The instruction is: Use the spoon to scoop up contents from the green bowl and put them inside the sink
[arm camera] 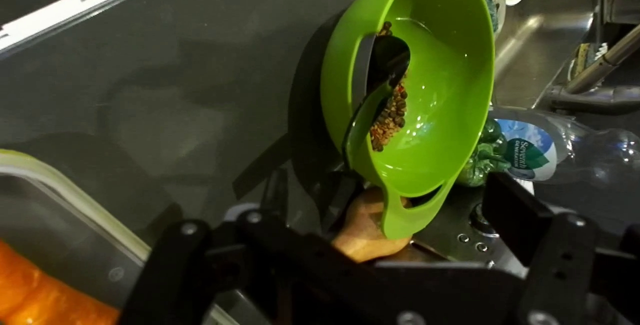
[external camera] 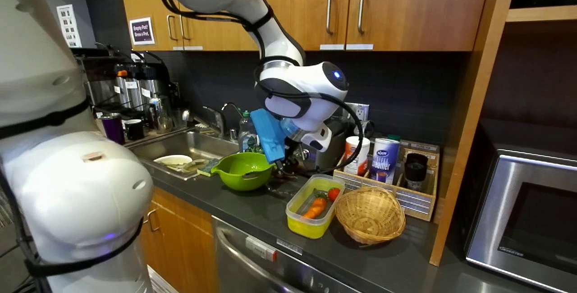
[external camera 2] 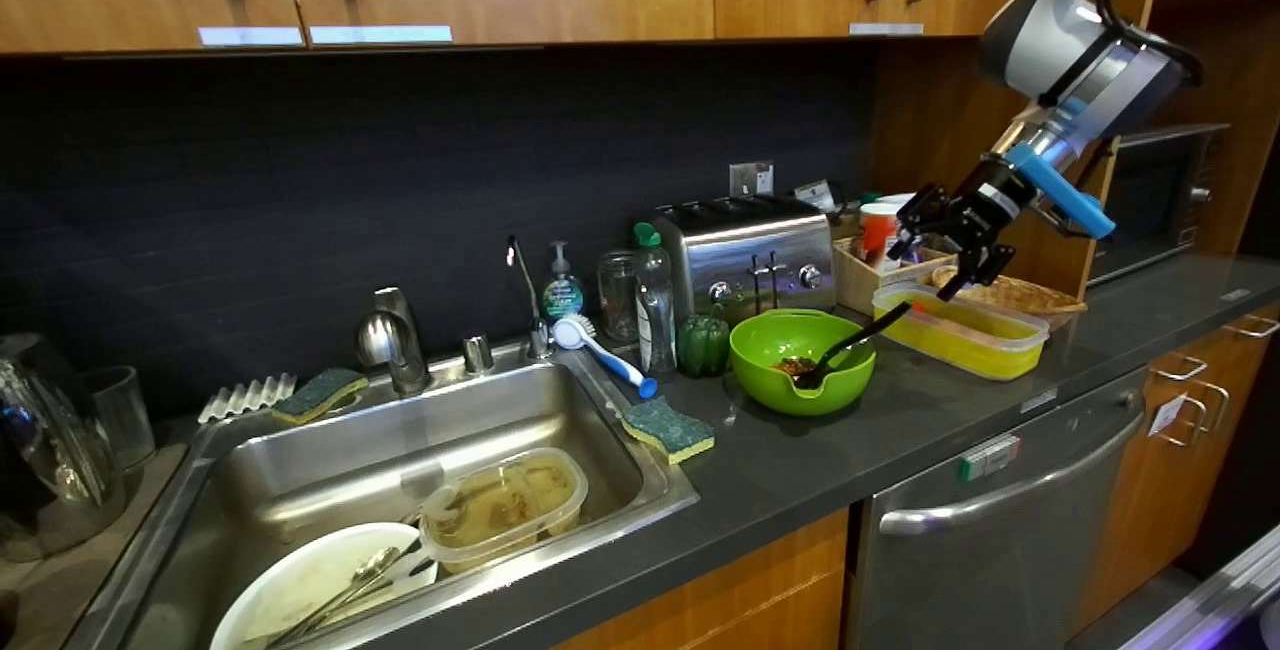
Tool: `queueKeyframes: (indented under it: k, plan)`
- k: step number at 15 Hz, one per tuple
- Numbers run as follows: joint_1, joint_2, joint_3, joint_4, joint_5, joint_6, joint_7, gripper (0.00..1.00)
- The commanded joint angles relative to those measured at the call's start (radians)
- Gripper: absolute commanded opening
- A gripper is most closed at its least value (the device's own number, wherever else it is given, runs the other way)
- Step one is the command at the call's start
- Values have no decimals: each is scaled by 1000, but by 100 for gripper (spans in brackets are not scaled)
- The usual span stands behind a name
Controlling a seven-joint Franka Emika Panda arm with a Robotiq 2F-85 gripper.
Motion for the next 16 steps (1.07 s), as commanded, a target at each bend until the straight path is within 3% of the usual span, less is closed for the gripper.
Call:
queueKeyframes:
  k: [1, 13, 16]
  plan:
    - [-18, 60, 49, 57, -27, 13, 49, 100]
    - [-16, 92, 111, 108, -161, -26, 197, 100]
    - [-17, 97, 108, 120, -215, -90, 219, 100]
